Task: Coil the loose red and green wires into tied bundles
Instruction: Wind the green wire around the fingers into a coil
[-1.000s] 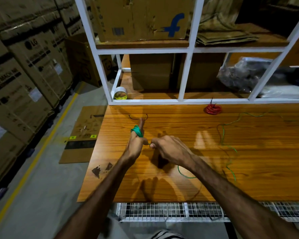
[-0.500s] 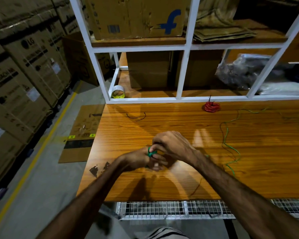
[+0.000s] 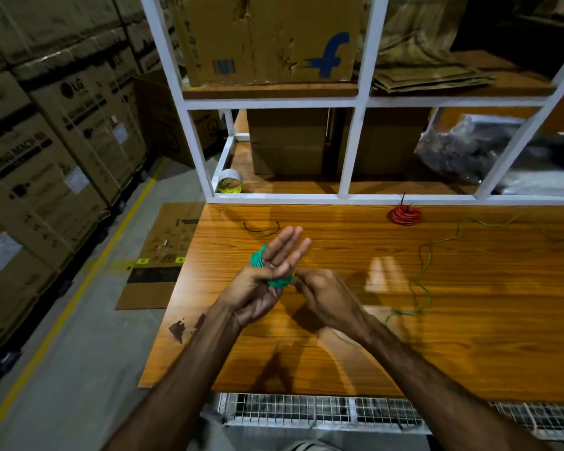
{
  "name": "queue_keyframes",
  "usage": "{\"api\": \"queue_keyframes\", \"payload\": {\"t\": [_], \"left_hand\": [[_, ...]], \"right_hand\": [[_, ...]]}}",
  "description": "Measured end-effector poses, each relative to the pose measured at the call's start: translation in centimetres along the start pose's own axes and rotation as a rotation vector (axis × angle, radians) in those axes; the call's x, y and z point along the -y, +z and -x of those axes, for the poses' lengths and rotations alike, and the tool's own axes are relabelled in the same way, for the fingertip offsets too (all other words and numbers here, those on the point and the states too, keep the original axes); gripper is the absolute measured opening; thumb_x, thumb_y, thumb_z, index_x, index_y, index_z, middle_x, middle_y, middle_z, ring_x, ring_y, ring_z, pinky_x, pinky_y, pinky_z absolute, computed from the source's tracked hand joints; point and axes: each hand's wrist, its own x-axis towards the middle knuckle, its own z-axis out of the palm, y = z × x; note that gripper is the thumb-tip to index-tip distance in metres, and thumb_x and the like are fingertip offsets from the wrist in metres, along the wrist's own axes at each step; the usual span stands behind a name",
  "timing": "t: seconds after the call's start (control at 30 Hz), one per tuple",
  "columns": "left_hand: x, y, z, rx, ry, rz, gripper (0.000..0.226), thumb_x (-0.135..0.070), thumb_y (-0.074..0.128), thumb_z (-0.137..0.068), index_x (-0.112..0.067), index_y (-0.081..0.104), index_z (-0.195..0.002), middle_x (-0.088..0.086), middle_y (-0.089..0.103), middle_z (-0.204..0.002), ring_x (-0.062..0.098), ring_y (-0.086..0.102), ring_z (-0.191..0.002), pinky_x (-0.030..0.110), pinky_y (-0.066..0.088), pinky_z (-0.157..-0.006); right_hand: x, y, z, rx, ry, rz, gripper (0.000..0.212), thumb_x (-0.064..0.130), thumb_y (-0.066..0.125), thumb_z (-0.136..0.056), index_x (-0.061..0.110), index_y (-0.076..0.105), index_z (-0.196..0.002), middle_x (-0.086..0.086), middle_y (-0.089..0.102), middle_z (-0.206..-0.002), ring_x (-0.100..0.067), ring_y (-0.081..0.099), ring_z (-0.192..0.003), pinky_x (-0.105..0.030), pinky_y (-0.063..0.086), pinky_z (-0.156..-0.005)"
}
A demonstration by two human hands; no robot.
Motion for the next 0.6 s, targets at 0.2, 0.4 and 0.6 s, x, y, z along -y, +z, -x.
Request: {"api": "queue_keyframes", "payload": {"t": [0.2,0.4,0.6], "left_hand": [[0.6,-3.3,-2.1,-0.512,0.24,-0.459,0.049,0.009,0.044,-0.099,-0.009,0.052,-0.144,0.009,0.051,-0.153,0.023,0.042,-0.146,0.036,0.031,-0.123],[1.2,-4.4,-0.8,-0.5,-0.061,-0.945,0.064,-0.072,0.06,-0.086,-0.022,0.071,-0.124,-0.007,0.071,-0.12,0.012,0.061,-0.119,0.031,0.047,-0.101],[1.7,-2.8,0.4,-0.295,-0.449,-0.818,0.092,-0.089,0.036,-0.074,-0.005,0.061,-0.102,0.016,0.066,-0.097,0.025,0.065,-0.092,0.024,0.055,-0.077]], "right_hand": [[0.7,0.3,-0.1,0.127,-0.091,0.129,0.037,0.055,0.033,-0.108,0.028,0.044,-0.085,-0.005,0.063,-0.077,-0.032,0.06,-0.071,-0.043,0.04,-0.055],[0.2,-1.1,-1.4,0.185,-0.145,0.238,0.042,0.055,0.032,-0.103,0.024,0.059,-0.093,-0.009,0.071,-0.087,-0.037,0.067,-0.079,-0.043,0.047,-0.059],[0.9,-2.1,-2.8,0.288,-0.23,0.325,0.038,0.047,0.048,-0.104,0.015,0.07,-0.099,-0.009,0.073,-0.092,-0.036,0.069,-0.082,-0.039,0.044,-0.06]]}}
